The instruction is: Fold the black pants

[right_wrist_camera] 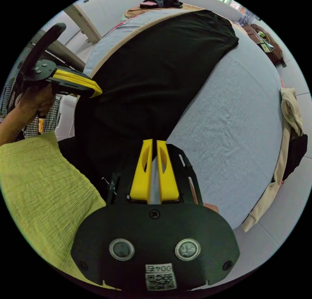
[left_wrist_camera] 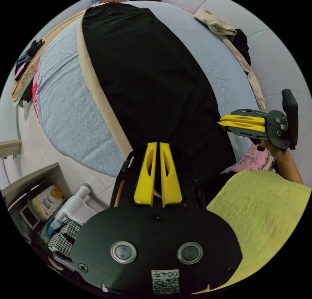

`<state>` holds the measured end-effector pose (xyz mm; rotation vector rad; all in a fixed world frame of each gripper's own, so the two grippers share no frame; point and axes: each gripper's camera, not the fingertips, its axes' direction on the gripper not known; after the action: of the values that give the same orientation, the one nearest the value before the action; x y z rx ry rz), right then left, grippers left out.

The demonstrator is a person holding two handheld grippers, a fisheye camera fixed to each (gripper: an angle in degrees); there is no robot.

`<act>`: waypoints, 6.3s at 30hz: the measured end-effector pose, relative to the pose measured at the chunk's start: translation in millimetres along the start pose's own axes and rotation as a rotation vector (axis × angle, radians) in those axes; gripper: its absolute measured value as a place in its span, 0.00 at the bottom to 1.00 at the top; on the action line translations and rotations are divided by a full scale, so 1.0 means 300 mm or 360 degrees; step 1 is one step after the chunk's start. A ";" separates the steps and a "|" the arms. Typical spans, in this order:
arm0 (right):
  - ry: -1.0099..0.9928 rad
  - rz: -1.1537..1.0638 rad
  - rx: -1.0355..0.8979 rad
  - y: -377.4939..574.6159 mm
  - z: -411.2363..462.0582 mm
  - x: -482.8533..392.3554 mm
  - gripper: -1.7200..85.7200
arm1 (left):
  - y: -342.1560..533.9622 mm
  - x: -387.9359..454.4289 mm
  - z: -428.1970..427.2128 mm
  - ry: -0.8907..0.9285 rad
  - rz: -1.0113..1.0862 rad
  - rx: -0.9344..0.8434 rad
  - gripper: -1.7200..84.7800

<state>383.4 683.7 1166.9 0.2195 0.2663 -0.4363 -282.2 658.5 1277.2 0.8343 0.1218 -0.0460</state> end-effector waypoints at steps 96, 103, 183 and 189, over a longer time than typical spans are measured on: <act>-0.1707 0.0601 0.0502 0.237 0.324 2.279 0.17 | -0.520 -0.361 -0.310 0.0840 -0.0089 0.0478 0.02; -0.1740 0.0603 0.0452 0.174 0.402 2.320 0.14 | -0.396 -0.434 -0.412 0.0627 -0.0187 0.0671 0.02; -0.1631 0.0858 0.0547 1.577 -0.142 1.033 0.14 | 0.997 -0.738 -0.778 0.1049 -0.0177 0.0661 0.12; -0.1703 0.0906 0.0595 1.686 -0.128 1.055 0.16 | 1.276 -1.026 -0.630 0.1419 -0.0515 0.0720 0.18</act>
<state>875.5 1018.7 1112.7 0.3808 -0.9199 0.0105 -570.5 1053.5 1471.9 1.2327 1.1185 -0.0017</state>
